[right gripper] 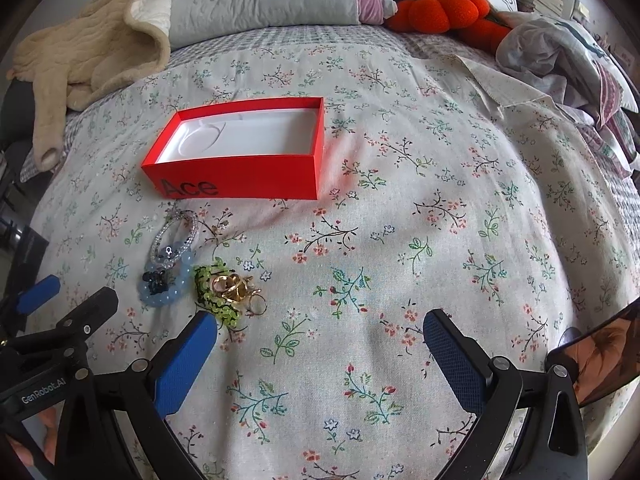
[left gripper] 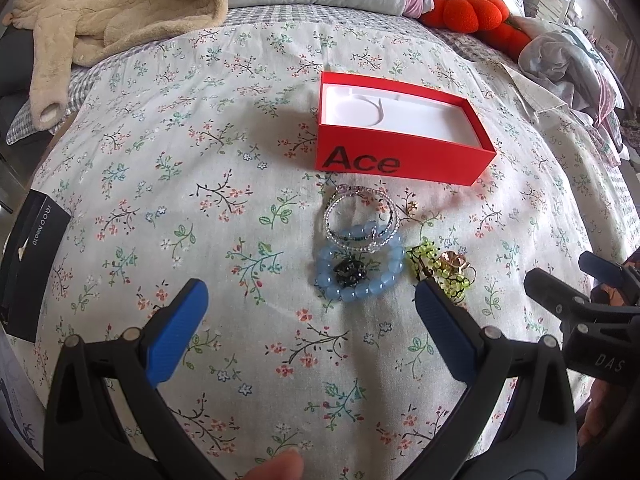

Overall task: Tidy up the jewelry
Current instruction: 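Grasp the silver crystal bracelet with the left tool while the right tool grasps the green beaded bracelet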

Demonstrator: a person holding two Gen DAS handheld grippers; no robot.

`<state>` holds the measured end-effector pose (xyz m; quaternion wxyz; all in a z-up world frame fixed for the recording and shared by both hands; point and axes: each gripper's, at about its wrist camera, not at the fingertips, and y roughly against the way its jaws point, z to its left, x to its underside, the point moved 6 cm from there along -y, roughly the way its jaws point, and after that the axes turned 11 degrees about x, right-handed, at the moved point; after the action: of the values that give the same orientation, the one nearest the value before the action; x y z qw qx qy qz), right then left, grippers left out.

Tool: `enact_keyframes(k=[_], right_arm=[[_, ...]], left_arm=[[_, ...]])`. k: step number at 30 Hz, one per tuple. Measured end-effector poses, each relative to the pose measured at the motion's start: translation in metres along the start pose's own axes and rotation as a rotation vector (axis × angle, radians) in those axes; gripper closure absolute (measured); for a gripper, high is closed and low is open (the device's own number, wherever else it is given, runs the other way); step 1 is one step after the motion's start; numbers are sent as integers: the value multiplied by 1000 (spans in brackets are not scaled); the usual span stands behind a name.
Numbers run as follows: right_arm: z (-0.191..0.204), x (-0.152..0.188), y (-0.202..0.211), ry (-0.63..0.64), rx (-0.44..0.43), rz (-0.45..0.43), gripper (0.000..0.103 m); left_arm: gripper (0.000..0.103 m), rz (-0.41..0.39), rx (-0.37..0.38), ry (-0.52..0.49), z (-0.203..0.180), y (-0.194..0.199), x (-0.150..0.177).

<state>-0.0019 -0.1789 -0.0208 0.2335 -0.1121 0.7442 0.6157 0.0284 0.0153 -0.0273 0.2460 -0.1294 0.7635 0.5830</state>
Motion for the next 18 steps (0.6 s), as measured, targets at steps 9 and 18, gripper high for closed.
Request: enact_keyframes(k=[9, 18], right_arm=[[-11, -32, -10, -25, -9, 55, 0], [1, -38, -45, -47, -104, 181, 0]], left_arm=[[0, 47, 62, -41, 4, -10, -30], [15, 127, 212, 125, 26, -52, -38]])
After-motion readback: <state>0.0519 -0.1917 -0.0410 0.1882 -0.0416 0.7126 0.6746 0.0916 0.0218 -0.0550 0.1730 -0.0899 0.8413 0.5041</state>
